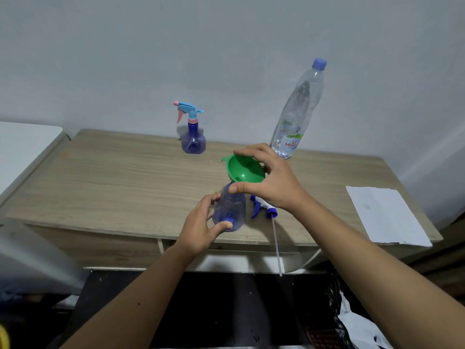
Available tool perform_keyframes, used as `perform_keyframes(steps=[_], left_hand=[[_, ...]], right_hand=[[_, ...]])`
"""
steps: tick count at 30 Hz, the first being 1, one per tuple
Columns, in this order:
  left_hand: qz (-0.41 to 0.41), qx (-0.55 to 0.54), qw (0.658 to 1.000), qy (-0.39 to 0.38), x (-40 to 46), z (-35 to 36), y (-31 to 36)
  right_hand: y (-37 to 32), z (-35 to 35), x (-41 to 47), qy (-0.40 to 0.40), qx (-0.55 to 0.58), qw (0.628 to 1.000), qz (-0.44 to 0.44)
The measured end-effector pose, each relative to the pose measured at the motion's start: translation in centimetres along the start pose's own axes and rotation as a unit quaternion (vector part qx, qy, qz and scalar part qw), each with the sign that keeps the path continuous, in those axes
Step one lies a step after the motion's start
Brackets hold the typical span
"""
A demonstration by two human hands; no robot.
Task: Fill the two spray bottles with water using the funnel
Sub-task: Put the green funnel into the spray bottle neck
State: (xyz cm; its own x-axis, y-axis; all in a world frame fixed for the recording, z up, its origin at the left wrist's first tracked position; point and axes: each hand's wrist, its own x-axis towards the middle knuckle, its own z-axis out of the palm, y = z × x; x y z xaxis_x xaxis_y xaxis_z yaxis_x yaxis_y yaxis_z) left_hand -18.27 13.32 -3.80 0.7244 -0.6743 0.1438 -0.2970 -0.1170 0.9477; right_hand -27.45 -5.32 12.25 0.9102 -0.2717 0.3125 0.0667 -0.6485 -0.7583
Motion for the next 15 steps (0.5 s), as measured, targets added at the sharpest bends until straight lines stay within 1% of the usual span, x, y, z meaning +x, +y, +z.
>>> perform_keyframes(steps=[11,15], left_hand=[[-0.001,0.029,1.000,-0.006,2.1,0.1,-0.6],[0.004,0.039,0.999,-0.005,2.1,0.2,-0.8]], right_hand=[[0.9,0.6,1.9,0.014,0.003,1.000,0.020],[0.8,0.9,1.7,0.008,0.003,1.000,0.018]])
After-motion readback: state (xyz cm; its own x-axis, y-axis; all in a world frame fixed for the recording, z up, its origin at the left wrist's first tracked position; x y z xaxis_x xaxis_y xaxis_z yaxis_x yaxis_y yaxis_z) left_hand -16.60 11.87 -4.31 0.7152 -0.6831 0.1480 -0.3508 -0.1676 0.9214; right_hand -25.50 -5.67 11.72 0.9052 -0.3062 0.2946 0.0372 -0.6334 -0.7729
